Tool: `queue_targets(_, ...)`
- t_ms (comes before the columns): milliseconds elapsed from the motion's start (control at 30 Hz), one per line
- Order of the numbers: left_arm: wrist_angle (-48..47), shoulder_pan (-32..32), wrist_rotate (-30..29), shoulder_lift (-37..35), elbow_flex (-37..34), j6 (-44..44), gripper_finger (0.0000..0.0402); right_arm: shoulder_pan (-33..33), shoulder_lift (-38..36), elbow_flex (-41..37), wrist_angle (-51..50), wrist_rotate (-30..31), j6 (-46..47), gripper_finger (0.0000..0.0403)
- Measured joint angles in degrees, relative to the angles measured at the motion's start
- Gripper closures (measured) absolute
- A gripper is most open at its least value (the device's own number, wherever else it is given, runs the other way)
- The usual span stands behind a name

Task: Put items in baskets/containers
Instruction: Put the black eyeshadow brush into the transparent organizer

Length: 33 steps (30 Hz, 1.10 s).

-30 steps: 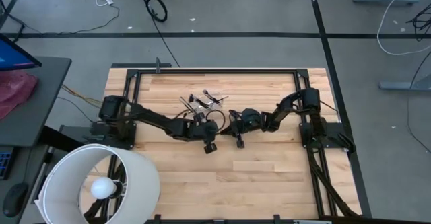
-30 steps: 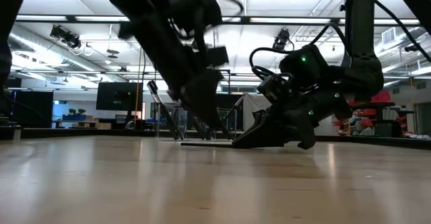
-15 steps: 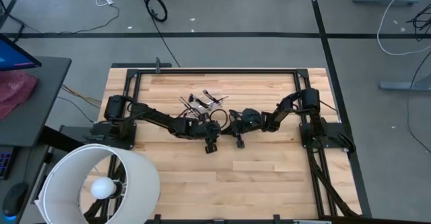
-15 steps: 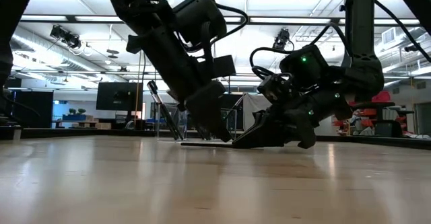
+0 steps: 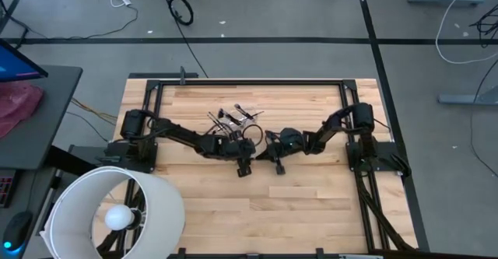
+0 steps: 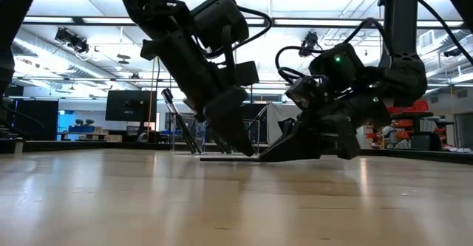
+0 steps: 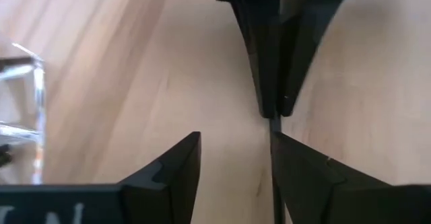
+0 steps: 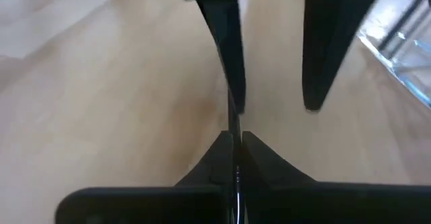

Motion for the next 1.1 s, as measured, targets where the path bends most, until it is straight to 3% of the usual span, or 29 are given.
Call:
queue_targets(333, 0.22, 0.72, 6.19, -0.04, 0.00, -1.60, 0.0225, 0.46, -0.62, 0.00, -0.03, 0.53, -0.46, 0.0395)
queue_targets(667, 4.33, 0.57, 4.86, -0.04, -0.04, -1.54, 0.0225, 0.46, -0.83, 0.17, 0.03, 1.25, -0.35, 0.0395)
queue_targets(1100, 2.71, 0.55, 7.82, -0.04, -0.02, -3.09, 0.0225, 0.46, -0.83, 0.17, 0.88, 1.11, -0.26, 0.0395)
